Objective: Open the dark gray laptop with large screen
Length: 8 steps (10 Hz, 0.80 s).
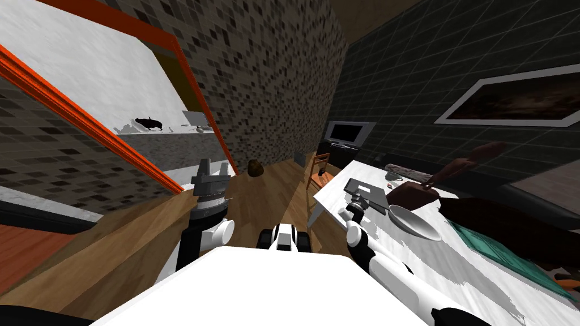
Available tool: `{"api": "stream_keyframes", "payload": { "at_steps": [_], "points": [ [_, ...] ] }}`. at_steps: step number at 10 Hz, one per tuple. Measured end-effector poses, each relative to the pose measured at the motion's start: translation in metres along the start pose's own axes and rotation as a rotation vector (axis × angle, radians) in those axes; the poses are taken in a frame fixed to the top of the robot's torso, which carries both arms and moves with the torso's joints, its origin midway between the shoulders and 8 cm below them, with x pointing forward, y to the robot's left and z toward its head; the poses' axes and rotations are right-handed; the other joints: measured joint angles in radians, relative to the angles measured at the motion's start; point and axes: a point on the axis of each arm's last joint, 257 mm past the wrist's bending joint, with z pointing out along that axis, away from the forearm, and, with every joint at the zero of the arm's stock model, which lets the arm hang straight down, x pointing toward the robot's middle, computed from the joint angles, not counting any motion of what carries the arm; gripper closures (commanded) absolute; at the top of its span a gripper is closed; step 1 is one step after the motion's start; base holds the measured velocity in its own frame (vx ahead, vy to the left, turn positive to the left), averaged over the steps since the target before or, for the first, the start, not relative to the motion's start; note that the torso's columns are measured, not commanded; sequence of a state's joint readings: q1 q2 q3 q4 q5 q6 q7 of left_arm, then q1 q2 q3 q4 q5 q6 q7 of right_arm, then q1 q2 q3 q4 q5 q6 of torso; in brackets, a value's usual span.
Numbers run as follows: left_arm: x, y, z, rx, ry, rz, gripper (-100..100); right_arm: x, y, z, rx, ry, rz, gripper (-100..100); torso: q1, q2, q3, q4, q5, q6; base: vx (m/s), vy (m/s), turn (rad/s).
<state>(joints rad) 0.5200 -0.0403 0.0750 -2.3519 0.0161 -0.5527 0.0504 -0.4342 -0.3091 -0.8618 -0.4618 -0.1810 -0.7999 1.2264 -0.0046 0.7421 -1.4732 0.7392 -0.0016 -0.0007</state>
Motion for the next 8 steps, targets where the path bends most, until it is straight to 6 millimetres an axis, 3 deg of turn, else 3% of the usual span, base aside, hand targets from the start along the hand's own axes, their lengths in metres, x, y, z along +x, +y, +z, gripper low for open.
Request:
{"api": "stream_keyframes", "payload": {
  "at_steps": [1,3,5,8],
  "points": [
    [0.000,0.000,0.000,0.000,0.000,0.000,0,-0.006,-0.003,0.006,-0.029,0.006,-0.028,-100,0.005,-0.008,-0.004,-0.002,0.002,0.003,0.201,0.141,-0.383],
    [0.000,0.000,0.000,0.000,0.000,0.000,0,-0.012,-0.001,0.010,-0.072,0.017,-0.025,-100,0.005,-0.007,-0.005,-0.002,0.002,-0.001,0.088,0.056,-0.025],
    [0.000,0.000,0.000,0.000,0.000,0.000,0,-0.018,-0.007,0.014,-0.103,0.030,-0.028,-100,0.006,-0.005,-0.003,-0.001,0.002,0.002,0.167,0.144,-0.363],
    [0.000,0.000,0.000,0.000,0.000,0.000,0,-0.021,-0.001,0.018,-0.148,0.055,0.003,-100,0.000,0.000,0.000,0.000,0.000,0.000,0.045,0.027,0.021]
  ]
}}
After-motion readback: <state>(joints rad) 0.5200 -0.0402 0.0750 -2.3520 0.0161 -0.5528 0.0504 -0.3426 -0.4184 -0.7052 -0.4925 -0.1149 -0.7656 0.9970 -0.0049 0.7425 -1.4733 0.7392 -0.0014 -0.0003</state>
